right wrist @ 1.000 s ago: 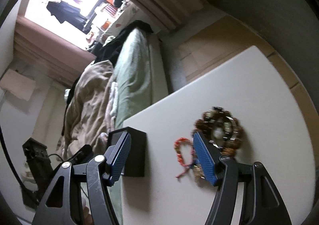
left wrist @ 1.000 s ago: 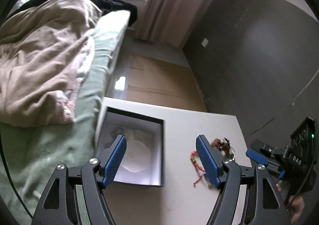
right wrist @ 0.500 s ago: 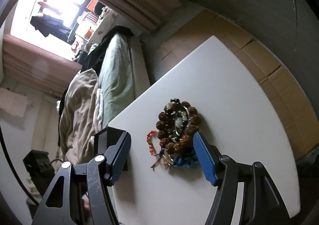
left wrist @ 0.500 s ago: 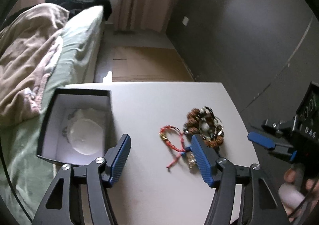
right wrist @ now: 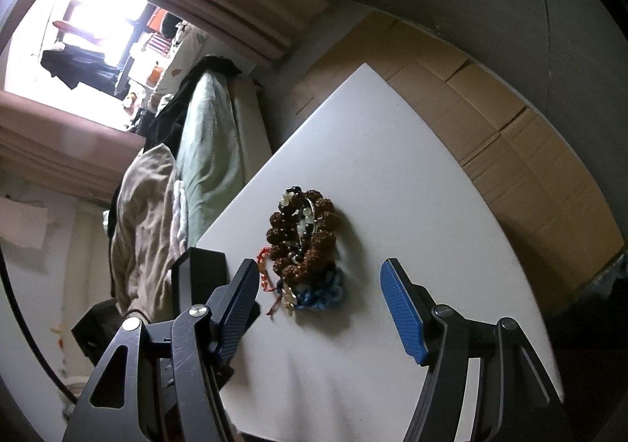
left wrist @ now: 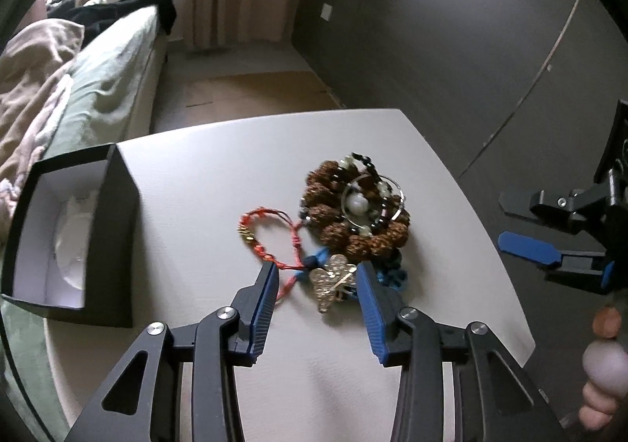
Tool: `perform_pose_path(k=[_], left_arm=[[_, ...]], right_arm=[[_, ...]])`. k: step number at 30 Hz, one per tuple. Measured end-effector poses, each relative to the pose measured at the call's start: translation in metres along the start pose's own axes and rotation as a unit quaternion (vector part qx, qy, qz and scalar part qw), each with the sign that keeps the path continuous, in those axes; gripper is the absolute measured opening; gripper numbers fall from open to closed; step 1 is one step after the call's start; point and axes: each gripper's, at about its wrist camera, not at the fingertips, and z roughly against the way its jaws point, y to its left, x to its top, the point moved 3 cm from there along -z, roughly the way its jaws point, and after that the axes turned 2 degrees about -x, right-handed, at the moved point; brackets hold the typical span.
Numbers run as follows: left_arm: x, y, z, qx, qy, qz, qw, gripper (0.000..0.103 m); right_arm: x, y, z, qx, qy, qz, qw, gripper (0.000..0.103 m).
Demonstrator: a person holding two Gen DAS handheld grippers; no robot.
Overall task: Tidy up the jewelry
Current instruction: 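Close the left gripper on the brown rudraksha bead bracelet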
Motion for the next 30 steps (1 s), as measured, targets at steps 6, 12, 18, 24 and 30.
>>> perform_pose_path(k=[6,12,18,24,30], left_arm=[[-0.006,-0.008,-0.017,-0.003,0.017,-0.009,0.9998,0.042],[0.001,-0.006,-0.016,-0.015,0.003,0.012,0.9998,0.042],[0.009,0.0,-0.021,-0.034,0.0,0.046,0.9983,0.042],[0.018,0.004,-0.032,-0.043,-0.003,0.064,0.997,0.039],[0.023,0.006,-0.045,-0.051,-0.001,0.078,0.9956,0.033]], right_arm=[[0.001,-0.007,0.002,-0.002,0.0,-0.009,1.0,0.066],[0.003,-0.008,0.001,-0.003,0.003,-0.014,1.0,0.066],[0.004,-0.006,-0.001,-0.004,0.004,-0.011,1.0,0.066],[0.007,-0.003,-0.006,-0.005,0.008,-0.012,1.0,0.066],[0.01,0.001,-0.014,-0.005,0.014,-0.009,1.0,0.066]])
